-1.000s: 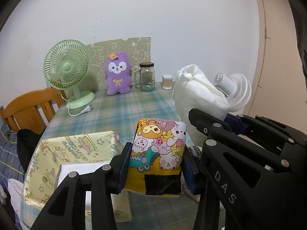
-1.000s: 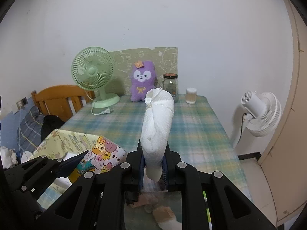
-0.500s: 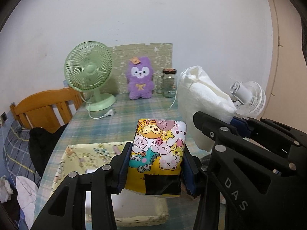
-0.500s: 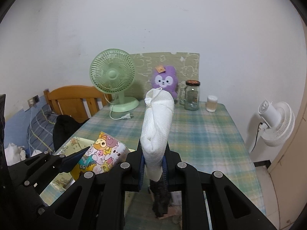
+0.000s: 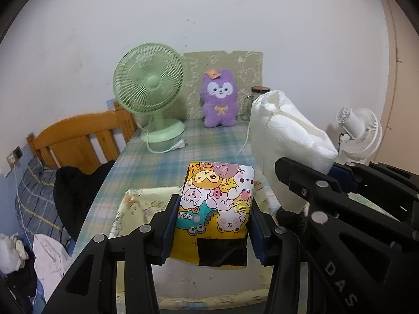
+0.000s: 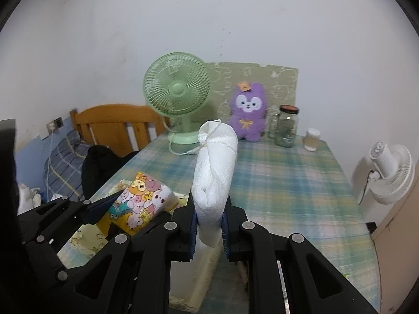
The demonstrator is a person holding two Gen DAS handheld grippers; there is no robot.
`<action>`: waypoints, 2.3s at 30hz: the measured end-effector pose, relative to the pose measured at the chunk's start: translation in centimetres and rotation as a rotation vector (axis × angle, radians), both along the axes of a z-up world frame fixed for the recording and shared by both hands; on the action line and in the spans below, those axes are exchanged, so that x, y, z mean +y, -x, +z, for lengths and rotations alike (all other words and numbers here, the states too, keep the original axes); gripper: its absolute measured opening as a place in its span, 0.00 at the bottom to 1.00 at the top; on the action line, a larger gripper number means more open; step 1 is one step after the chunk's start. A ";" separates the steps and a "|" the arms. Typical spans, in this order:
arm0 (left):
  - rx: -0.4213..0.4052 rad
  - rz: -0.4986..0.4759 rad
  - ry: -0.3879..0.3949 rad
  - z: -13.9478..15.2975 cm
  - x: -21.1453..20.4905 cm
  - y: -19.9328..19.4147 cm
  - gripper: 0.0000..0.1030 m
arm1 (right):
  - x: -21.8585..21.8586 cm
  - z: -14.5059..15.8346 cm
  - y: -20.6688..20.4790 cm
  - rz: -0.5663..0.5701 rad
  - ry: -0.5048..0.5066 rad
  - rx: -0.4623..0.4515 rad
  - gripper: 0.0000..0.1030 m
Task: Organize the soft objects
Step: 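Carry the yellow pouch and white cloth over the fabric box, lower the pouch inside, then open the left tool releasing the pouch while the right tool lowers the white cloth into the box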
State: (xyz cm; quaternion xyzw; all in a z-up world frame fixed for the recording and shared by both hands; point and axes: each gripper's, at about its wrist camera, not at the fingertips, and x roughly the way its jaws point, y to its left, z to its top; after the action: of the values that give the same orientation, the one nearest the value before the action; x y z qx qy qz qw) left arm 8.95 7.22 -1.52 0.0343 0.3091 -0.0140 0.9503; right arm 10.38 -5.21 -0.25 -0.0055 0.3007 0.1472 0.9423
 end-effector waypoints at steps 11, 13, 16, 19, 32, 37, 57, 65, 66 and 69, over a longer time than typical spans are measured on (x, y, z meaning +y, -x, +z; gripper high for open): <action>0.070 0.049 -0.025 -3.0 2.7 -1.5 0.49 | 2.9 -3.2 -1.0 0.039 -0.002 0.083 0.18; 0.088 0.058 -0.025 -3.7 3.2 -1.8 0.51 | 3.3 -3.6 -1.1 0.044 -0.001 0.093 0.18; 0.100 0.077 -0.028 -4.5 3.6 -2.0 0.60 | 3.6 -4.5 -1.5 0.046 -0.001 0.126 0.18; 0.113 0.075 -0.018 -5.1 3.9 -1.9 0.75 | 4.0 -5.3 -1.9 0.051 -0.001 0.157 0.18; 0.159 0.089 0.027 -6.0 5.1 -1.9 0.86 | 5.0 -6.8 -2.8 0.042 0.009 0.198 0.66; 0.151 0.087 0.035 -5.8 5.1 -1.7 0.88 | 4.8 -6.6 -2.6 0.036 -0.005 0.185 0.75; 0.085 0.065 0.035 -3.5 2.2 -0.6 0.93 | 1.5 -4.0 -1.0 -0.057 0.024 0.098 0.92; 0.047 0.055 0.034 -2.0 0.5 -0.1 0.95 | -0.4 -2.5 -0.3 -0.072 0.014 0.066 0.94; 0.040 0.052 0.034 -1.8 0.3 0.1 0.95 | -0.7 -2.3 -0.2 -0.073 0.010 0.060 0.94; 0.023 0.044 0.036 -1.2 -0.5 0.4 0.97 | -1.6 -1.7 0.3 -0.075 0.002 0.045 0.95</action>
State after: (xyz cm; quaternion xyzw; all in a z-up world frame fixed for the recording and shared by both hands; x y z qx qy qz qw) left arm 8.53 6.68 -2.75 0.0100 0.3205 0.0010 0.9472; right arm 10.08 -6.84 -1.97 0.0081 0.3221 0.1113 0.9401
